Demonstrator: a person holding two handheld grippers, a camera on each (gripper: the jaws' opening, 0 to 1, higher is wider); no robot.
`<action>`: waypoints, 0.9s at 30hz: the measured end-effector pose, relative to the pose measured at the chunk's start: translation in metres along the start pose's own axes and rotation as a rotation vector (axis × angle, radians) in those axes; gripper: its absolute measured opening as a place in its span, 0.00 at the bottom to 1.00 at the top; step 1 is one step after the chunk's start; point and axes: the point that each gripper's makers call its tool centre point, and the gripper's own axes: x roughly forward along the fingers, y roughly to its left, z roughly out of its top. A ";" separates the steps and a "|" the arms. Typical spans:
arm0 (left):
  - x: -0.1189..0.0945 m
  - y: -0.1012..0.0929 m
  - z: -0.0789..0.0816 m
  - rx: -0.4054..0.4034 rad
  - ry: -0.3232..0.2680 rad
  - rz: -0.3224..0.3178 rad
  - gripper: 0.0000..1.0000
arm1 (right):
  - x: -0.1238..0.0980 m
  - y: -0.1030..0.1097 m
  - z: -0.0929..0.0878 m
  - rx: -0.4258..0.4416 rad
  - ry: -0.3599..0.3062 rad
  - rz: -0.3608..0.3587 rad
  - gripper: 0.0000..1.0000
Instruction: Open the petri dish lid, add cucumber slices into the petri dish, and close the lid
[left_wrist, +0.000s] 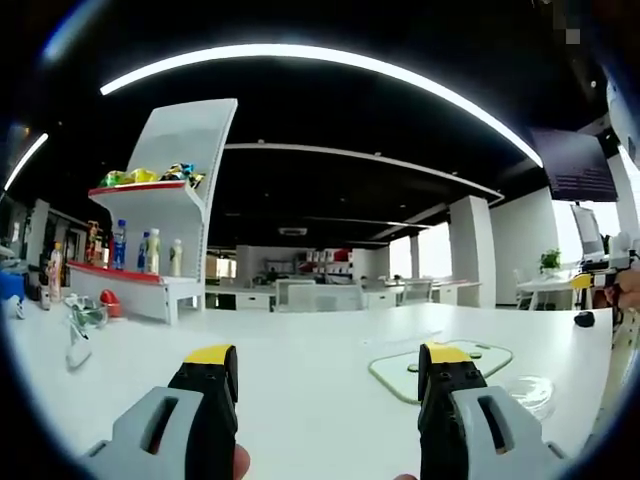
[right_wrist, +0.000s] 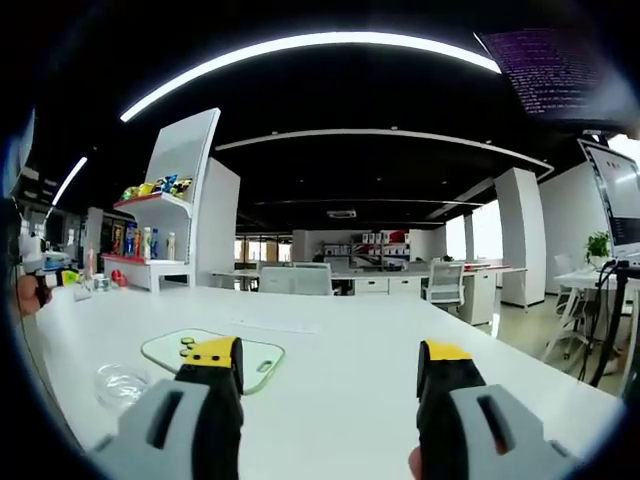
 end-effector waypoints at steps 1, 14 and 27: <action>0.000 0.000 0.000 0.003 0.002 -0.003 0.74 | 0.000 0.000 0.000 0.000 -0.002 0.000 0.70; -0.001 -0.005 0.000 0.015 -0.006 -0.052 0.74 | 0.009 0.009 0.006 0.016 -0.016 0.044 0.71; 0.003 -0.032 -0.002 0.078 0.023 -0.187 0.73 | 0.015 0.020 0.011 0.018 -0.016 0.093 0.71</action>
